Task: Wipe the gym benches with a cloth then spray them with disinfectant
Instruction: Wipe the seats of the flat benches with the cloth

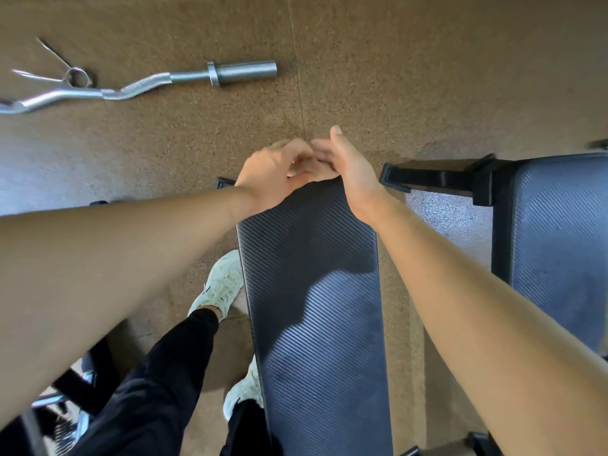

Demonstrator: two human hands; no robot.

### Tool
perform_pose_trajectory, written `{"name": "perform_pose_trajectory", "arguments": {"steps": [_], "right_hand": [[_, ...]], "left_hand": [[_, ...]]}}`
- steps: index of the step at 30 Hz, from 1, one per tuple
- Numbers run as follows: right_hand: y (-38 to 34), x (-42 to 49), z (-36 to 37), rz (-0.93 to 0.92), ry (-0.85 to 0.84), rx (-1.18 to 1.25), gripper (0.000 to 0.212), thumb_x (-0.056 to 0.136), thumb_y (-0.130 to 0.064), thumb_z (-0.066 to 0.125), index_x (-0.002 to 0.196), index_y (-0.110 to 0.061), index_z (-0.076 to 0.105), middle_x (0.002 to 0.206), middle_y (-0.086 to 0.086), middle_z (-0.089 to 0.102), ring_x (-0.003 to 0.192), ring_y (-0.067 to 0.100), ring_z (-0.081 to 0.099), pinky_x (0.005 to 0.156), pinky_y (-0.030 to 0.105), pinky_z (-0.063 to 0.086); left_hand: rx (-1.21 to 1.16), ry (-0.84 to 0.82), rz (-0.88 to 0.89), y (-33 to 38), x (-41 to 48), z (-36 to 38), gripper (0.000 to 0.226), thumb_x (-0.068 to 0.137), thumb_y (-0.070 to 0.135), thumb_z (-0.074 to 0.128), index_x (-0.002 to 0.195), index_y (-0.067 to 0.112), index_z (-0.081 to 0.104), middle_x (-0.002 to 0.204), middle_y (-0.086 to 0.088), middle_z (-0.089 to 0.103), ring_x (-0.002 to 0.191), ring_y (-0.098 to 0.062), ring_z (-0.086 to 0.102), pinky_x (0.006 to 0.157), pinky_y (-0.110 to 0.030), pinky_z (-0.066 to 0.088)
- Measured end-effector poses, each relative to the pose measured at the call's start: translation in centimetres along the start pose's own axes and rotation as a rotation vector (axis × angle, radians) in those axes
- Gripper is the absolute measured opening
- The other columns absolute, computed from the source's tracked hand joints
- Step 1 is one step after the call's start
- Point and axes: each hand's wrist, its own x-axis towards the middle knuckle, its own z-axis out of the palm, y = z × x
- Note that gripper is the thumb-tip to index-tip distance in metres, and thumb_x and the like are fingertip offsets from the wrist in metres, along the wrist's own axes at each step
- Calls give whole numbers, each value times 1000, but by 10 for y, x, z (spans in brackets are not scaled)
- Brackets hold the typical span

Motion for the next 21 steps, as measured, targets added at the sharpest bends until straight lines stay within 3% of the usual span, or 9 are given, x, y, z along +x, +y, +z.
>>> {"name": "perform_pose_trajectory", "arguments": {"steps": [5, 7, 9, 11, 13, 17, 21], "right_hand": [[0, -17, -6, -35, 107, 27, 51, 107, -48, 36, 133, -14, 65, 132, 2, 66, 120, 9, 61, 101, 29, 42], [4, -23, -7, -33, 142, -1, 45, 101, -48, 46, 125, -18, 69, 128, 1, 68, 120, 11, 61, 107, 36, 41], [10, -29, -5, -73, 164, -60, 39, 94, -44, 56, 121, -20, 71, 124, -3, 69, 119, 8, 60, 107, 33, 43], [20, -35, -3, -106, 180, -219, 36, 95, -39, 62, 126, -23, 68, 123, -10, 65, 114, 0, 57, 105, 29, 44], [31, -40, -1, -163, 240, -485, 44, 92, -41, 66, 132, -22, 64, 126, -11, 58, 117, 2, 52, 105, 28, 41], [50, -51, 13, -165, 258, -987, 64, 89, -53, 64, 146, -28, 49, 157, -2, 38, 142, 25, 32, 109, 48, 34], [72, -72, 27, -178, 268, -1180, 76, 86, -58, 65, 152, -31, 39, 162, 7, 29, 144, 37, 28, 109, 58, 38]], "left_hand": [[76, -139, -15, -12, 4, -13, 37, 100, 38, 57, 137, 43, 53, 120, 5, 63, 109, -23, 62, 97, -47, 50], [106, -215, -5, -17, 6, -22, 42, 104, 35, 51, 144, 45, 48, 118, 4, 60, 109, -21, 60, 99, -47, 48], [163, -290, 9, -21, 7, -31, 42, 107, 31, 46, 148, 43, 46, 111, 3, 54, 99, -19, 57, 95, -44, 47], [224, -352, 8, -24, 7, -39, 42, 109, 29, 44, 147, 45, 47, 110, 1, 52, 96, -22, 57, 94, -45, 47], [264, -388, -11, -29, 6, -44, 41, 109, 28, 43, 145, 46, 49, 113, -2, 52, 104, -27, 58, 94, -47, 47], [281, -412, -42, -37, 0, -51, 40, 107, 24, 45, 142, 40, 55, 115, -4, 52, 110, -31, 58, 95, -44, 45], [302, -390, -81, -43, -9, -59, 30, 102, 26, 53, 128, 28, 68, 122, -5, 55, 115, -29, 58, 95, -39, 41]]}}
